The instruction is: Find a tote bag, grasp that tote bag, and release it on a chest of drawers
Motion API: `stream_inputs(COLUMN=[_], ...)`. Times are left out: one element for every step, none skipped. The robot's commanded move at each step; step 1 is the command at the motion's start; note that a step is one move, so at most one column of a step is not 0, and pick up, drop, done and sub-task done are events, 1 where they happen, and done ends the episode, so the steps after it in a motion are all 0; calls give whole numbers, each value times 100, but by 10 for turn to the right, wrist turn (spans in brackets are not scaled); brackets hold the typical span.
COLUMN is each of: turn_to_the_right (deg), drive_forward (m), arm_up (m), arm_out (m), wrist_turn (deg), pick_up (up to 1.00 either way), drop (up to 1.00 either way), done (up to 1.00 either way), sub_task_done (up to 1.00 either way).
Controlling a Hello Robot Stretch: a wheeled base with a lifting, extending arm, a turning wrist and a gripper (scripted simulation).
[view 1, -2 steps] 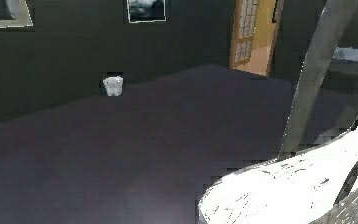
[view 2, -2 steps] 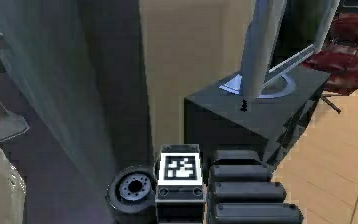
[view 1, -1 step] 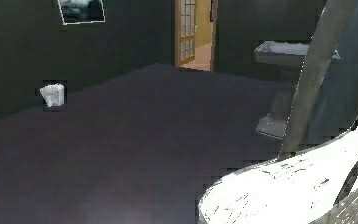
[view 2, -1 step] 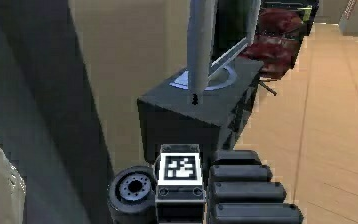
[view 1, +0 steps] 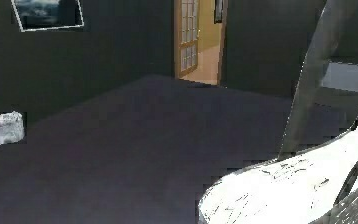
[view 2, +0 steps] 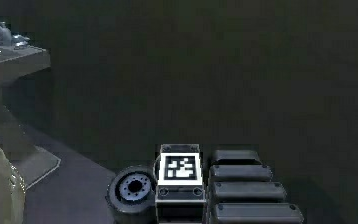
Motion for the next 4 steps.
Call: stream_inputs(turn_to_the_right=[30, 0, 0, 0], drive_forward=[0, 100, 100, 100], arm_up=[0, 0, 0, 0], arm_out=[0, 0, 0, 0], wrist_turn=[0, 0, 0, 0], pick_up=[0, 0, 0, 0], drop=[0, 0, 0, 0], done=[0, 0, 0, 0], sub_task_done=[0, 0, 0, 0])
